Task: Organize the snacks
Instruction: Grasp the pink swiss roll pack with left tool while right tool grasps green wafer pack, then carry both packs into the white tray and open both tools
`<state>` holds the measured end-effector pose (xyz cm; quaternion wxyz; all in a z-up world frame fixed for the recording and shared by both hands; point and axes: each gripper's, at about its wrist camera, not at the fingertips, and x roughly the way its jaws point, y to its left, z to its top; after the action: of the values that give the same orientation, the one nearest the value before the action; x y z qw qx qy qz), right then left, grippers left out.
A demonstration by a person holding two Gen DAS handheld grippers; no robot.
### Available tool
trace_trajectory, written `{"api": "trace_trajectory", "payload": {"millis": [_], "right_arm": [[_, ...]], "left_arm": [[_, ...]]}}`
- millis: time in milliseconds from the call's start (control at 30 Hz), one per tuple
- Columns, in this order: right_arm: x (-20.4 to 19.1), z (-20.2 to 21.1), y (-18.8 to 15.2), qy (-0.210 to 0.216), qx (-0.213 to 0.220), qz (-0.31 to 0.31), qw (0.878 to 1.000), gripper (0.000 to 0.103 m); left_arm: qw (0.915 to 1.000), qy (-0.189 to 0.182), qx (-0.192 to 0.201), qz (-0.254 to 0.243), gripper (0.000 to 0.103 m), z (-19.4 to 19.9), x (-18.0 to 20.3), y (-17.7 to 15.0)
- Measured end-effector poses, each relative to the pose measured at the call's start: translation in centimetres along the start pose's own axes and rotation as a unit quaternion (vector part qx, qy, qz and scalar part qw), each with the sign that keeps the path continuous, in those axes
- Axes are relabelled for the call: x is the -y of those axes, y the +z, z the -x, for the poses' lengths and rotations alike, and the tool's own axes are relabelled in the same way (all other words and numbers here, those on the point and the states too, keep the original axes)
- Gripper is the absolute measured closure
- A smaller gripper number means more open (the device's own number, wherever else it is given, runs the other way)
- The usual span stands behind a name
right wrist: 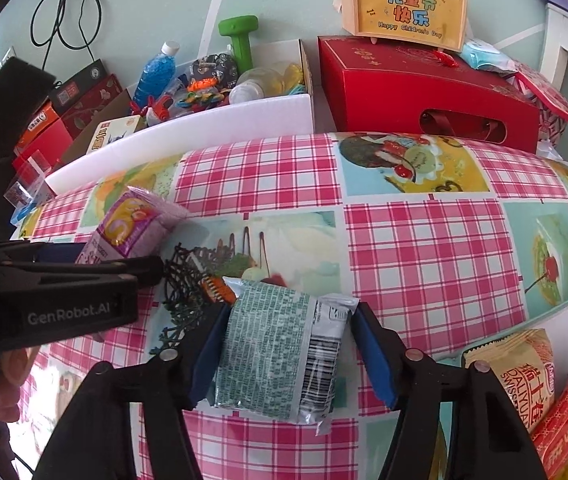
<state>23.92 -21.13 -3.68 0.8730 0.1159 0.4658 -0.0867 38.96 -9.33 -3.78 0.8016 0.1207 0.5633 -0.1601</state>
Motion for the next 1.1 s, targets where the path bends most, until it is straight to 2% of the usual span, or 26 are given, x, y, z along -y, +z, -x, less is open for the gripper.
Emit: {"api": "trace_trajectory", "payload": {"millis": [100, 200, 500, 633, 733, 800, 1100], "right_arm": [[-0.1, 0.2, -0.3, 0.002, -0.001, 0.001, 1.000, 0.044], [-0.1, 0.4, -0.6, 0.003, -0.002, -0.001, 1.000, 0.046], [-0.1, 1.3, -2.3, 0.011, -0.005, -0.007, 1.000, 0.048], [0.0, 1.9, -3.3, 0.015, -0.009, -0.012, 1.000, 0.049], [0.2, 2.5, -3.8, 0.034, -0.013, -0.022, 0.999, 0.050], [0.3, 3.3, -4.0, 0.046, -0.009, -0.026, 0.999, 0.050], [0.8, 8.4, -3.9, 0.047, 0.020, -0.032, 0.998, 0.050]], "left_arm": [[0.9999, 0.002, 0.005, 0.016, 0.055, 0.7, 0.1, -0.8], [0.9994, 0.004, 0.013, 0.032, 0.061, 1.3, 0.1, -1.7], [0.9929, 0.001, 0.049, 0.108, 0.063, 2.8, 0.4, -6.4], [0.9886, -0.004, 0.052, 0.141, 0.064, 3.8, 0.6, -8.5], [0.9854, -0.008, 0.053, 0.162, 0.064, 4.4, 0.7, -9.5], [0.9830, -0.014, 0.053, 0.175, 0.065, 5.0, 0.8, -10.6], [0.9732, -0.028, 0.094, 0.208, 0.065, 9.6, 1.0, -13.4]]}}
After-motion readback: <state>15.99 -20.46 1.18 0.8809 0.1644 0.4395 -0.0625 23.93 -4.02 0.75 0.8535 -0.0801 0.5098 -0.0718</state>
